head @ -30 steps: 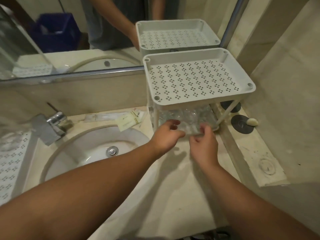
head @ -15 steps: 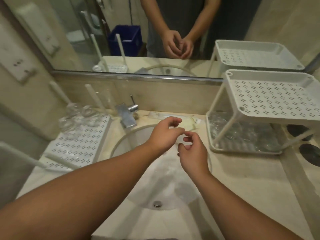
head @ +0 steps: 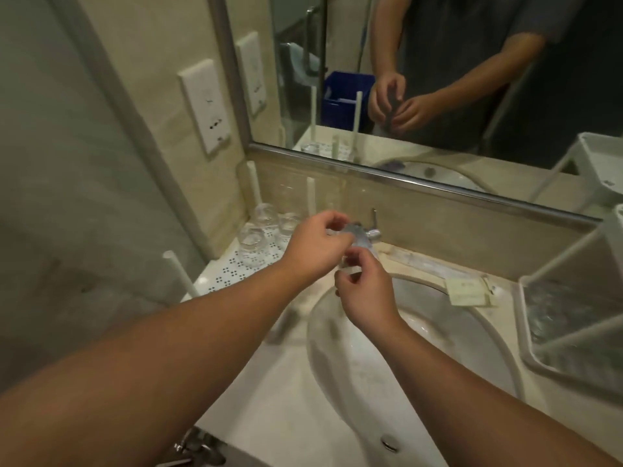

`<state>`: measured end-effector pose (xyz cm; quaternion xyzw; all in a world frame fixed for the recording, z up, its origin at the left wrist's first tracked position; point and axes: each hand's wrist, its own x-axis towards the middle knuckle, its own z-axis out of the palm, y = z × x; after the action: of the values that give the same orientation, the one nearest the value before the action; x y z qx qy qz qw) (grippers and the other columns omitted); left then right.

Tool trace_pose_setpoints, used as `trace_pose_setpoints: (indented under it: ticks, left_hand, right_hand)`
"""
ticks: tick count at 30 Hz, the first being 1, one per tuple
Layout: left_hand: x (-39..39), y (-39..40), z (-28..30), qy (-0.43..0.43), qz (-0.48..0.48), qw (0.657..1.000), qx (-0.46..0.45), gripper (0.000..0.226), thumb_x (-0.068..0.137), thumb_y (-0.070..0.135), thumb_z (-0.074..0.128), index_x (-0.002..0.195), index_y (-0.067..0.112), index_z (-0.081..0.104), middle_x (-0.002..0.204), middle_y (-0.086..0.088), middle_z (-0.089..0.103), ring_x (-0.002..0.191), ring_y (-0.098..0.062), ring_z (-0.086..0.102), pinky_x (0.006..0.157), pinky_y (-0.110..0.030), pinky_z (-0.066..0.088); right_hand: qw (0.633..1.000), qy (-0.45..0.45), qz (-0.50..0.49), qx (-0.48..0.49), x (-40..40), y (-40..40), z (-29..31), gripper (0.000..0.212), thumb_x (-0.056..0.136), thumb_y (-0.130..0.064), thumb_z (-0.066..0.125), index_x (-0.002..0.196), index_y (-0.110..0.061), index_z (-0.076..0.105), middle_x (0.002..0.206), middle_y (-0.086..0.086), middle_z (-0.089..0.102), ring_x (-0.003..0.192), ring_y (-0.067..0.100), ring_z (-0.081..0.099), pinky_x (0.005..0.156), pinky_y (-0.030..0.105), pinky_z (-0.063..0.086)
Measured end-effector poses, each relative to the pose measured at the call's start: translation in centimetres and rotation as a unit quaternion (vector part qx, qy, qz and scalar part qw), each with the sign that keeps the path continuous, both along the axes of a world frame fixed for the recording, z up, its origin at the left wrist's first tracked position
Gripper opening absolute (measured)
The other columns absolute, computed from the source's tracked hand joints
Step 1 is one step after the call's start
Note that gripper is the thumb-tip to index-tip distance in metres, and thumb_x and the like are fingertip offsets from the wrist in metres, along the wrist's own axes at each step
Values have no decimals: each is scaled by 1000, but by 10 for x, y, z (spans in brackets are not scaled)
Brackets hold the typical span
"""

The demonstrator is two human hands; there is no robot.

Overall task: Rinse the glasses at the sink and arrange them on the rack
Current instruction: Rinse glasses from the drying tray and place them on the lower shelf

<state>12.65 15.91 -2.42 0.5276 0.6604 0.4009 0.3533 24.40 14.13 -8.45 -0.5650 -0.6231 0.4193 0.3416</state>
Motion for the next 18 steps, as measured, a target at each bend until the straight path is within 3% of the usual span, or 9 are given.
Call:
trace_pose_setpoints:
  ticks: [4, 9, 18]
  left_hand:
    - [-30, 1, -8, -21, 39, 999, 13, 27, 86, 14, 64, 112, 20, 69, 103, 12, 65, 97, -10, 64, 88, -28, 51]
    - [-45, 8, -21, -82, 93, 992, 8, 27, 85, 13, 64, 109, 24, 69, 100, 13, 65, 98, -7, 64, 93, -34, 52]
    - [-72, 24, -32, -211, 203, 956, -12, 22, 84, 13, 61, 101, 25, 68, 100, 0, 69, 97, -22, 69, 92, -48, 55]
  right_hand:
    - [1000, -9, 22, 19, -31, 11, 0, 31, 89, -15, 59, 117, -26, 56, 112, -7, 61, 74, 16, 67, 78, 35, 55]
    - [1000, -17, 24, 4, -50, 22, -2, 30, 89, -16, 60, 110, -36, 54, 106, -17, 60, 75, 17, 69, 79, 43, 56]
    - [998, -38, 54, 10, -86, 52, -9, 29, 87, -12, 59, 107, -34, 56, 105, -12, 61, 82, 21, 68, 82, 46, 55]
